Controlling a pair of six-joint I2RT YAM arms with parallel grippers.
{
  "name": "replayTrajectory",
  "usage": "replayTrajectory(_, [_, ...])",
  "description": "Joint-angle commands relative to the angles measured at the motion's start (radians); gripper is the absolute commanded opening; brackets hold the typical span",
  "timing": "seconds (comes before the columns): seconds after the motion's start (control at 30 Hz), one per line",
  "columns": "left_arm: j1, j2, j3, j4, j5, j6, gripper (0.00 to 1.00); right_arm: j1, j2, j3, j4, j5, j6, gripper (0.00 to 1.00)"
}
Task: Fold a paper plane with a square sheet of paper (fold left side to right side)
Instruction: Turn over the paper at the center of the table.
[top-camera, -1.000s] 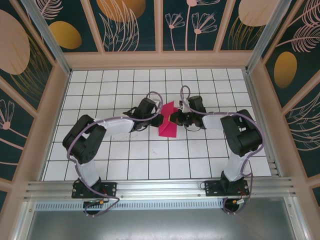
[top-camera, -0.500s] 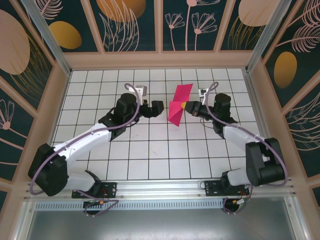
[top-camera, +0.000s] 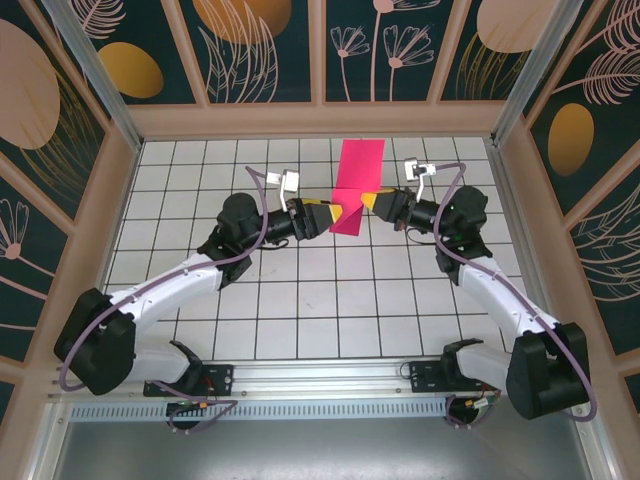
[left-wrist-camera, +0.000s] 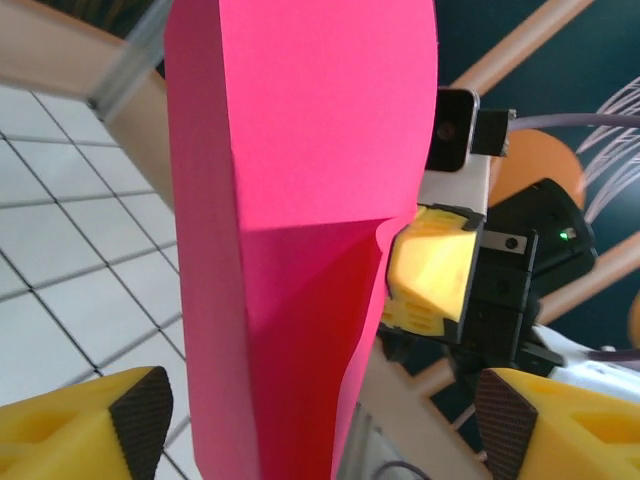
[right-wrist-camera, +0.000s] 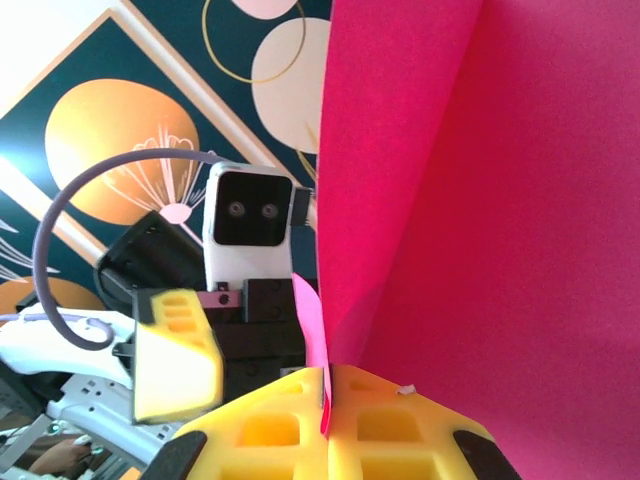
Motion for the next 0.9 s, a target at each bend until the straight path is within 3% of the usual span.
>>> replayTrajectory(0.0, [0.002,0.016,-0.008,0.145,0.097,-0.065,0.73,0.012,-0.015,0.031,0.054,-0.026,0.019,0.00])
replayTrajectory(0.23, [0.002,0.016,-0.006,0.115,0.089,-0.041,0.36,0.016,-0.016,0.031,0.039,-0.013,0.019,0.00])
replayTrajectory(0.33, [0.003,0.013,-0.007,0.085,0.064,-0.022,0.29,0.015,-0.019,0.030,0.012,-0.003,0.006,0.01])
replayTrajectory(0.47, [0.002,0.014,-0.010,0.060,0.038,-0.007,0.16,0.016,-0.025,0.030,-0.040,0.014,-0.023,0.12])
replayTrajectory(0.57, [0.002,0.015,-0.003,-0.006,-0.004,0.036,0.08,0.009,-0.039,0.039,-0.167,0.071,-0.088,0.32])
replayTrajectory(0.63, [0.002,0.009,0.023,-0.148,-0.075,0.110,0.06,-0.005,-0.056,0.056,-0.316,0.153,-0.158,0.44])
replayTrajectory(0.7, [-0.002,0.006,0.055,-0.327,-0.205,0.198,0.00,-0.015,-0.071,0.094,-0.566,0.339,-0.260,0.57])
replayTrajectory(0.8, [-0.035,0.017,0.103,-0.594,-0.508,0.302,0.00,-0.021,-0.055,0.148,-0.900,0.738,-0.360,0.64])
replayTrajectory(0.87, [-0.083,0.047,0.157,-0.768,-0.728,0.335,0.00,-0.047,-0.044,0.134,-1.013,0.915,-0.360,0.69])
